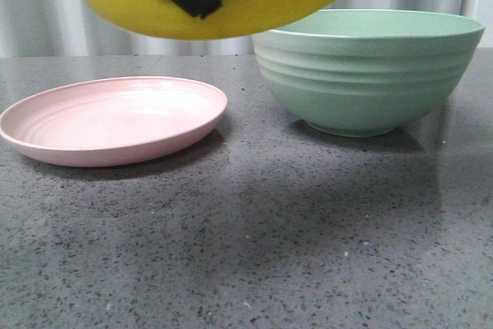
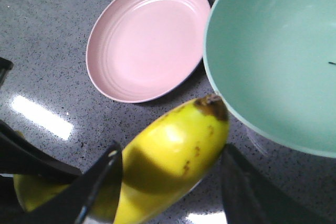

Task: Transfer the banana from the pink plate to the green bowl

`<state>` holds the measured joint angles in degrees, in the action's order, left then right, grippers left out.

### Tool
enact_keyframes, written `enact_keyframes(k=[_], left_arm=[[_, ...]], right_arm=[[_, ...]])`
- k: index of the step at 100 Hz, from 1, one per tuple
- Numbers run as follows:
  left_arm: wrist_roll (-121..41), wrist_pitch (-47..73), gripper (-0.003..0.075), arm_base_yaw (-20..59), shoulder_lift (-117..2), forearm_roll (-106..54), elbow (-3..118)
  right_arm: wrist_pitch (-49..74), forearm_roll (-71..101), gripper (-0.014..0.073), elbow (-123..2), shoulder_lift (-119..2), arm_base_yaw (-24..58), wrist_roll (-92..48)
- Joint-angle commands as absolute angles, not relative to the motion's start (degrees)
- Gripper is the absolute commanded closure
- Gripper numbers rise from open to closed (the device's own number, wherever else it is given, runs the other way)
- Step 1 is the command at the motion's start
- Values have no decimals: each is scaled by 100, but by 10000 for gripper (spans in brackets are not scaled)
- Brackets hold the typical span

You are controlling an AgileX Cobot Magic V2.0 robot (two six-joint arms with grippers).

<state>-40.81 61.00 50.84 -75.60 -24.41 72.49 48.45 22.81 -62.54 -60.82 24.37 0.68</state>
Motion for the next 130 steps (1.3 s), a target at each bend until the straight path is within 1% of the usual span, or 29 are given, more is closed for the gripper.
enact_keyframes(k=[1,20,38,59,68,73,79,84,86,89,91,94,95,96,98,102,108,113,130], left_arm=[[-4228,5938,739,5145,-7404,-3013,7446],[-4188,6256,739,5145,-7404,-3100,7414],[-4188,6160,739,5145,-7404,-3180,7183],[-4188,5967,739,5145,-7393,-3257,7144],[-4188,5913,739,5145,-7393,-3246,7144],[-4188,5871,738,5145,-7393,-3246,7144],[-4188,5893,724,5145,-7393,-3246,7144],[-4188,5919,674,5145,-7403,-3246,7144],[-4188,5921,641,5145,-7403,-3246,7155],[-4188,5921,571,5145,-7403,-3246,7155],[-4188,5921,539,5145,-7403,-3246,7155],[-4188,5921,452,5145,-7403,-3275,7155],[-4188,5921,434,5145,-7403,-3275,7155],[-4188,5921,398,5145,-7403,-3275,7155],[-4188,5921,361,5145,-7403,-3275,7155],[-4179,5921,248,5145,-7403,-3275,7167],[-4179,5921,165,5145,-7403,-3275,7189],[-4179,5933,140,5145,-7403,-3275,7202],[-4179,6045,141,5145,-7280,-3252,7224]], right_arm=[[4537,2456,277,-6440,-6105,2448,145],[4635,2796,234,-6314,-6175,2448,161],[4495,3146,234,-6077,-6175,2448,161],[4432,3166,237,-6012,-6175,2448,161],[4482,3166,270,-6012,-6175,2448,161],[4509,3166,309,-6012,-6175,2448,161],[4534,3166,376,-6012,-6175,2448,161],[4534,3166,431,-6012,-6175,2448,161],[4534,3166,454,-6012,-6175,2448,161],[4534,3166,484,-6012,-6175,2448,161],[4534,3166,505,-6012,-6175,2448,161],[4534,3166,537,-6012,-6175,2448,161],[4534,3166,543,-6012,-6175,2448,161],[4534,3166,549,-6012,-6175,2448,161],[4534,3166,565,-6012,-6175,2448,161],[4534,3166,591,-6012,-6175,2448,161],[4512,3166,615,-6012,-6175,2448,161],[4512,3166,620,-6012,-6175,2448,161],[4360,3166,626,-6012,-6165,2448,161]])
